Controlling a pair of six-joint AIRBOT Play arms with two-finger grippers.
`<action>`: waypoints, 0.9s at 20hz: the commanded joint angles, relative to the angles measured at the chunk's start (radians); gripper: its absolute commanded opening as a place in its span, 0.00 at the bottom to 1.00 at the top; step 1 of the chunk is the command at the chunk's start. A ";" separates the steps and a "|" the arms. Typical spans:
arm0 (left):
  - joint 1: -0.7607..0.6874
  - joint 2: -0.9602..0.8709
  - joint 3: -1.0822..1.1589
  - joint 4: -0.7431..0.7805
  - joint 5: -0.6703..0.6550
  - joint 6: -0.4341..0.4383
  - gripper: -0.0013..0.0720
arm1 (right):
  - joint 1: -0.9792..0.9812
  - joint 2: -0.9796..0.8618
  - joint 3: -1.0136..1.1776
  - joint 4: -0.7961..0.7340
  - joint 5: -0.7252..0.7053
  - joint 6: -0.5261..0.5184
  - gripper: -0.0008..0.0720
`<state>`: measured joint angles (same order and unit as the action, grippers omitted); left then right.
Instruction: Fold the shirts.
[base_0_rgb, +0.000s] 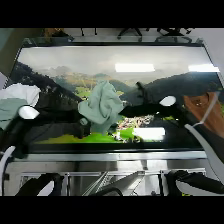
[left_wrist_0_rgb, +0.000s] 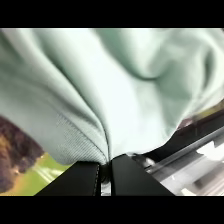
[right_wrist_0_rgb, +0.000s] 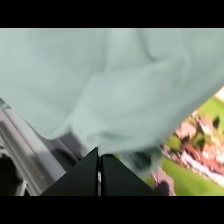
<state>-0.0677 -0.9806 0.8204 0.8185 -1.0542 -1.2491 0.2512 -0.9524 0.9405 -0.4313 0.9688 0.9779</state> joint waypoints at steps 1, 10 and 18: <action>0.136 0.208 0.203 -0.003 -0.175 -0.035 0.04 | -0.154 0.221 0.141 0.006 0.097 -0.006 0.03; 0.309 0.412 0.874 -0.010 -0.174 -0.035 0.04 | -0.293 0.411 0.757 -0.044 0.140 -0.074 0.03; 0.208 0.086 0.735 -0.053 -0.221 -0.012 0.04 | -0.290 0.074 0.665 -0.046 0.273 -0.079 0.04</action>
<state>0.1955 -0.7746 1.6325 0.7761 -1.2766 -1.2888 -0.0395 -0.7429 1.6432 -0.4706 1.2026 0.9104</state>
